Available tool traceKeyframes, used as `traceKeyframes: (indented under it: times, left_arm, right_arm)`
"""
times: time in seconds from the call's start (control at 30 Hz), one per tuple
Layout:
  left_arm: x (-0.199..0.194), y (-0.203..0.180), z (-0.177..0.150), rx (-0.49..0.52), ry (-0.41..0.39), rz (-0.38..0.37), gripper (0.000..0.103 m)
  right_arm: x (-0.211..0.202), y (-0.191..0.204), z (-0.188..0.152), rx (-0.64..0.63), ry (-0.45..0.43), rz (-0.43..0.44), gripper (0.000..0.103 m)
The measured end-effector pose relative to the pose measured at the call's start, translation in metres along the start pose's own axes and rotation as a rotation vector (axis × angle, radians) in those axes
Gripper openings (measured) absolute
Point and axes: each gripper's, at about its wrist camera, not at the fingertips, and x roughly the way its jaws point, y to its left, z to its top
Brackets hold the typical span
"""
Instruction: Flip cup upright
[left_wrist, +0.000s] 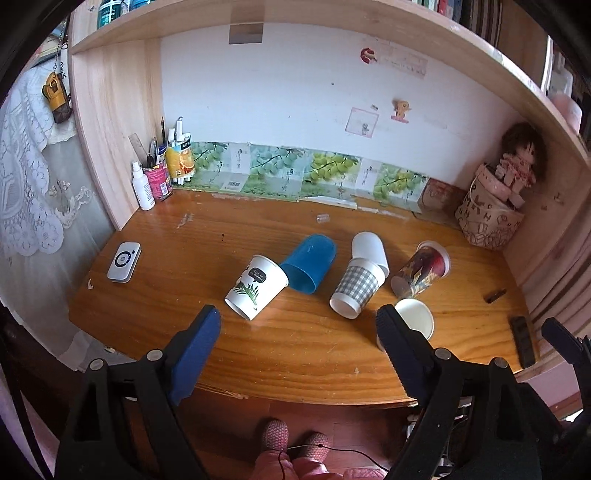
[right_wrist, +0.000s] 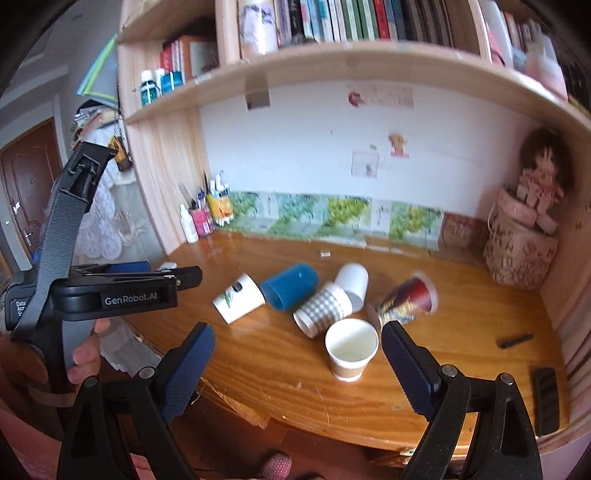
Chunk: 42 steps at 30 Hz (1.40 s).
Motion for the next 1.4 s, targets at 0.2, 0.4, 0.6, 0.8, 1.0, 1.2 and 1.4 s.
traceKeyframes:
  times: [0.2,0.4,0.6,0.8,1.0,1.2,1.4]
  left_arm:
    - [-0.026,0.007,0.011,-0.030,-0.089,0.008,0.092]
    - [-0.043,0.004,0.011,-0.041,-0.193,-0.001,0.102]
    - [-0.054,-0.005,0.011,-0.008,-0.291,0.007,0.102]
    - [-0.059,-0.023,0.008,0.057,-0.380,0.073,0.102]
    - [-0.066,-0.027,0.010,0.091,-0.461,0.124,0.102]
    - [-0.065,-0.031,0.014,0.113,-0.497,0.129,0.102]
    - [-0.062,-0.037,0.017,0.131,-0.528,0.115,0.102]
  right_arm:
    - [-0.016,0.003,0.019,0.014,-0.025,-0.039,0.103]
    - [-0.028,-0.003,0.024,0.090,-0.046,-0.089,0.103]
    - [-0.032,-0.012,0.021,0.146,-0.088,-0.189,0.103]
    - [-0.034,-0.012,0.021,0.158,-0.150,-0.225,0.103]
    - [-0.031,-0.011,0.025,0.149,-0.187,-0.239,0.103]
    - [-0.025,-0.011,0.030,0.140,-0.206,-0.237,0.103]
    - [-0.021,-0.016,0.032,0.143,-0.220,-0.248,0.103]
